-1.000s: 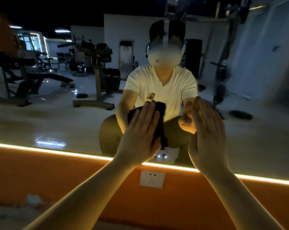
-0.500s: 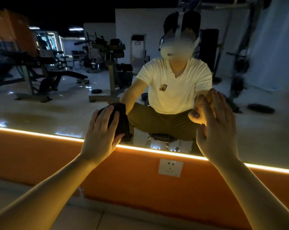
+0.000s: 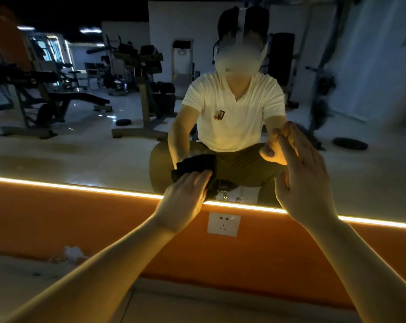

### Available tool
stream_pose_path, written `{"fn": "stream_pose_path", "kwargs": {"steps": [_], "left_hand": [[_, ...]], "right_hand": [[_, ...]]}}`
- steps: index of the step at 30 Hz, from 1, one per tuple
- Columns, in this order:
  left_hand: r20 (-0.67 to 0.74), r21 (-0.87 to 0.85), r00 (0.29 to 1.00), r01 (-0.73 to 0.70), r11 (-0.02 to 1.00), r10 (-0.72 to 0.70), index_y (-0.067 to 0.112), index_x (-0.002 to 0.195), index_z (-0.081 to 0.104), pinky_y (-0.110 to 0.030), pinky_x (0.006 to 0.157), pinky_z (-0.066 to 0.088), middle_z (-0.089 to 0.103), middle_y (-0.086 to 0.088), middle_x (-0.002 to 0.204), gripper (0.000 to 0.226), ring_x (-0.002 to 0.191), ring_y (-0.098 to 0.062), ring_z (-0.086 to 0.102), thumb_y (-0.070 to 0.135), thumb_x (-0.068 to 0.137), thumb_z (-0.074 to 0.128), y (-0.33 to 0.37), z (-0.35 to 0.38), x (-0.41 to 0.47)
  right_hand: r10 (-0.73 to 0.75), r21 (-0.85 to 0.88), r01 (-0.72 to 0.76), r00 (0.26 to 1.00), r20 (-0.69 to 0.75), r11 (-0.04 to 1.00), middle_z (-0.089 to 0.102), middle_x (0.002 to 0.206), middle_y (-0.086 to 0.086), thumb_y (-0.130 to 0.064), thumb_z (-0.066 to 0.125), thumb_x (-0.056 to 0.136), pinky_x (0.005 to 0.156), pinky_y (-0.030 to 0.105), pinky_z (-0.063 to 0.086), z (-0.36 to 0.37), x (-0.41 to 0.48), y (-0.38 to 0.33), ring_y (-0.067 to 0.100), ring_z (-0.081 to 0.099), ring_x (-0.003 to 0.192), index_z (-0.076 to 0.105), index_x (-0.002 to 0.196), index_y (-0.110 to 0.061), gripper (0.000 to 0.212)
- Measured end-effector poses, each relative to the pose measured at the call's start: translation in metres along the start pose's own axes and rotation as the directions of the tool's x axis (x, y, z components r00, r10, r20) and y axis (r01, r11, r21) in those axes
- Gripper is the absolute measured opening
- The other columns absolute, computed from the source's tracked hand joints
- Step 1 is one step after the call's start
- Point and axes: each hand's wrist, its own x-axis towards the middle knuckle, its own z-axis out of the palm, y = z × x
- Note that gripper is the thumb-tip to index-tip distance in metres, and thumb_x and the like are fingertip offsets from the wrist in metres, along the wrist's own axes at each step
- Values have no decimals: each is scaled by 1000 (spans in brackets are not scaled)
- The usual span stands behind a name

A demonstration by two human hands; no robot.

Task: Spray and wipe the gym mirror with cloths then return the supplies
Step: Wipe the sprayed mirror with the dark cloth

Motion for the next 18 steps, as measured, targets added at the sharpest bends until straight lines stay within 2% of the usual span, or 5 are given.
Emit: {"fn": "stream_pose_path", "kwargs": {"steps": [5,10,13,15,18], "left_hand": [[-25,-83,999,-46,996,44,4,122,67,-38,69,65,70,-13,112,39,97,-27,72,-1,84,75,66,45,31],[-15,-54,993,-119,991,118,8,128,68,-37,77,64,67,-9,120,45,106,-23,68,4,84,75,86,62,38],[10,15,982,-188,982,187,12,121,71,-33,81,61,68,-4,116,34,103,-19,67,11,87,68,65,49,27],[69,39,983,-175,984,172,13,117,72,-33,82,59,67,-3,114,30,101,-18,66,15,88,62,44,40,13],[145,143,981,-149,978,129,14,110,74,-36,80,59,68,-3,108,23,97,-20,64,17,89,64,8,24,-12]], "right_hand": [[31,-9,-31,997,65,999,13,172,7,-6,58,92,123,46,25,-10,-5,9,27,18,158,30,161,-14,75],[56,-30,-53,995,85,998,14,172,6,-4,61,91,119,40,20,-12,-6,11,28,21,156,34,159,-15,74],[26,-5,-26,998,58,1000,21,170,9,-3,60,90,116,45,29,-9,-7,7,35,31,151,42,154,-11,66],[-4,24,4,999,38,1000,24,169,10,-4,56,92,115,51,34,-4,-7,2,36,36,148,46,151,-9,60],[-13,44,12,999,32,999,23,169,8,-18,44,93,112,61,39,5,-3,-8,33,33,150,47,150,-12,58]]}}
